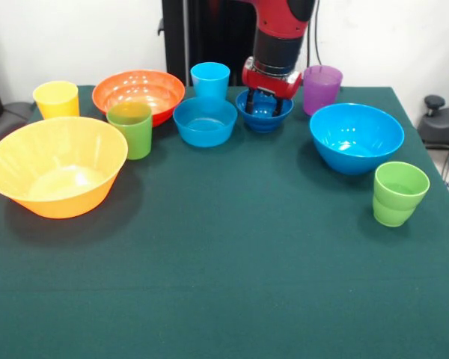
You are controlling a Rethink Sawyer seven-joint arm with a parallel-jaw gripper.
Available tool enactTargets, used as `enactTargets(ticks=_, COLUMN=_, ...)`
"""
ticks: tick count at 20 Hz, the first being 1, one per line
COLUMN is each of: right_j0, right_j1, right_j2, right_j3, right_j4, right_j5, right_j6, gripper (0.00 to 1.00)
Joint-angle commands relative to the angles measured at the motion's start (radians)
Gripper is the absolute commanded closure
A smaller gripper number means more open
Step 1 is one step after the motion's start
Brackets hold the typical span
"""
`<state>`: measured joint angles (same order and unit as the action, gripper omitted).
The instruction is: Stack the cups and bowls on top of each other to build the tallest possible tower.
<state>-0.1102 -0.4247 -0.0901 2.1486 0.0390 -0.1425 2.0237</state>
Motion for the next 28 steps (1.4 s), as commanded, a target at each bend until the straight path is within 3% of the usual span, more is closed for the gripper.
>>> enactTargets(ticks=1, right_j0=0.007, right_j1=0.039, right_j2=0.092, right_j3=-0.081, right_j4=-0.036, right_j5=-0.066, right_j6=0.128, gripper=0.0)
enactTargets(ticks=28, right_j0=-0.062, right_j1=0.078, right_j2=0.129, right_j3=-0.198, right_j4=-0.117, right_j5=-0.001, right_j6=0.064, gripper=0.0)
